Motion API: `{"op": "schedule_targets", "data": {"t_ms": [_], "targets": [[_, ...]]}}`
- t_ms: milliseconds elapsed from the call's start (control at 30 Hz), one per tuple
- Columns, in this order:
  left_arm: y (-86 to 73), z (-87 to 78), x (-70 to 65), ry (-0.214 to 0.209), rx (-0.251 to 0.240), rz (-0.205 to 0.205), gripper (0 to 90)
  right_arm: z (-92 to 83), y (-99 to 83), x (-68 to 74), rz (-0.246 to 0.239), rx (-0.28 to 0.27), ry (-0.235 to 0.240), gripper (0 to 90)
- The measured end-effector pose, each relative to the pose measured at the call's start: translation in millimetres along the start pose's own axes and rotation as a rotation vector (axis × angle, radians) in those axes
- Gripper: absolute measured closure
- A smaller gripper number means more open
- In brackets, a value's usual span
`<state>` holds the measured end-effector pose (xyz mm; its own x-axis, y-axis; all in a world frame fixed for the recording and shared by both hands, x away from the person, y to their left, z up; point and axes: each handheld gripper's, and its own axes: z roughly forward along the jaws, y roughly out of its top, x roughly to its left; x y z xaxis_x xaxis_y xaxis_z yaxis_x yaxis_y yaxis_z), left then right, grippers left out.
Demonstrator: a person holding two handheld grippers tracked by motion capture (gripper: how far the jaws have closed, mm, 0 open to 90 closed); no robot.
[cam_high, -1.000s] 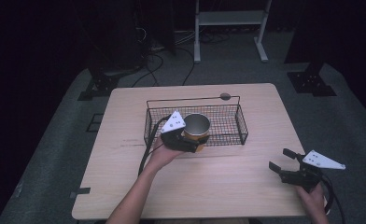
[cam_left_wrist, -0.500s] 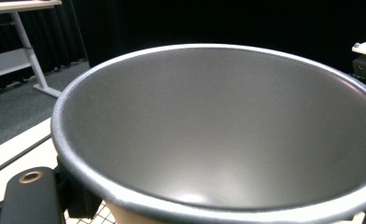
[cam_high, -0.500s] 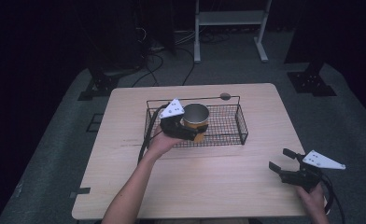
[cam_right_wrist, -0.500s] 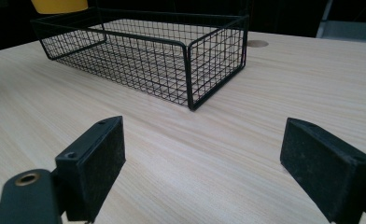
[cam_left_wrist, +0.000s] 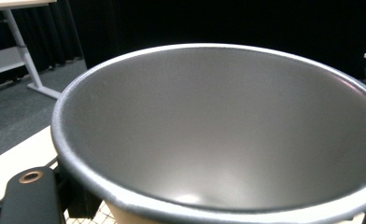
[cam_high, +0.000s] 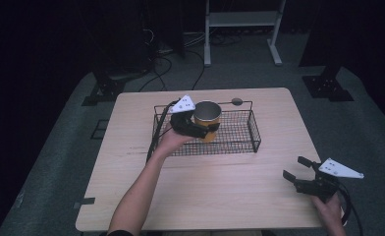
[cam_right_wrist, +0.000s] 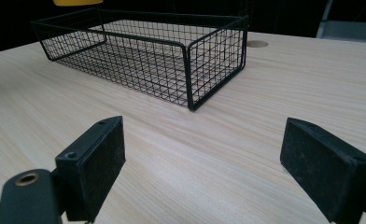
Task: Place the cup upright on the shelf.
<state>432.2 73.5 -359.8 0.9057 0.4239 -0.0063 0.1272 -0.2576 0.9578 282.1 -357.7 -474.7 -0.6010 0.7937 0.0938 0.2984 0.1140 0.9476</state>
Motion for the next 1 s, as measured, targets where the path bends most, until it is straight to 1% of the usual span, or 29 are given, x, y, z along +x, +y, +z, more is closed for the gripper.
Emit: {"op": "schedule_targets", "data": {"t_ms": [100, 200, 267, 367, 400, 433, 467, 600, 667, 733, 767, 833, 900, 933, 1000], "targets": [[3.3, 2.2, 8.0, -0.001, 0.007, -0.010, 14.4, 0.0, 0.0, 0.3, -0.001, 0.001, 0.000, 13.0], [3.4, 3.1, 11.4, -0.004, 0.002, -0.015, 14.4, 0.0, 0.0, 0.3, -0.001, 0.001, 0.000, 13.0], [3.1, 3.9, 14.8, -0.011, 0.007, -0.026, 14.4, -0.1, 0.0, 0.2, 0.002, 0.000, 0.000, 13.0], [2.0, 5.8, 20.1, -0.008, 0.014, -0.030, 14.4, -0.1, 0.1, 0.2, 0.000, -0.001, -0.001, 13.0], [1.7, 6.6, 22.3, -0.011, 0.012, -0.039, 14.4, -0.1, 0.1, 0.3, 0.001, -0.001, -0.002, 13.0], [2.0, 7.6, 25.1, -0.011, 0.014, -0.040, 14.4, 0.0, 0.1, 0.0, 0.001, -0.002, -0.002, 13.0], [2.0, 7.6, 25.1, -0.011, 0.014, -0.040, 14.4, 0.0, 0.1, 0.0, 0.001, -0.002, -0.002, 13.0], [4.2, 9.7, 30.6, -0.021, -0.002, -0.043, 14.4, 0.0, 0.1, 0.1, 0.001, -0.002, -0.002, 13.0], [5.6, 11.2, 32.5, -0.024, 0.002, -0.041, 14.4, 0.0, 0.1, 0.0, 0.001, -0.002, -0.002, 13.0], [6.9, 13.0, 33.8, -0.026, 0.011, -0.029, 14.4, -0.2, 0.2, -0.4, 0.003, -0.004, -0.001, 13.0], [7.9, 14.6, 36.3, -0.035, 0.015, -0.027, 14.4, -0.2, 0.2, -0.2, 0.001, -0.004, 0.000, 13.0], [7.5, 15.5, 38.0, -0.031, 0.005, -0.024, 14.4, -0.1, 0.2, -0.1, 0.001, -0.004, 0.000, 13.0], [7.4, 16.2, 39.3, -0.030, 0.012, -0.027, 14.4, -0.2, 0.2, -0.3, 0.003, -0.004, 0.002, 13.0], [7.3, 18.0, 42.6, -0.032, 0.036, -0.019, 14.4, -0.2, 0.1, -0.3, 0.003, -0.003, 0.002, 13.0], [7.2, 19.0, 44.0, -0.029, 0.041, -0.020, 14.4, -0.2, 0.1, -0.1, 0.002, -0.003, 0.002, 13.0]]}}
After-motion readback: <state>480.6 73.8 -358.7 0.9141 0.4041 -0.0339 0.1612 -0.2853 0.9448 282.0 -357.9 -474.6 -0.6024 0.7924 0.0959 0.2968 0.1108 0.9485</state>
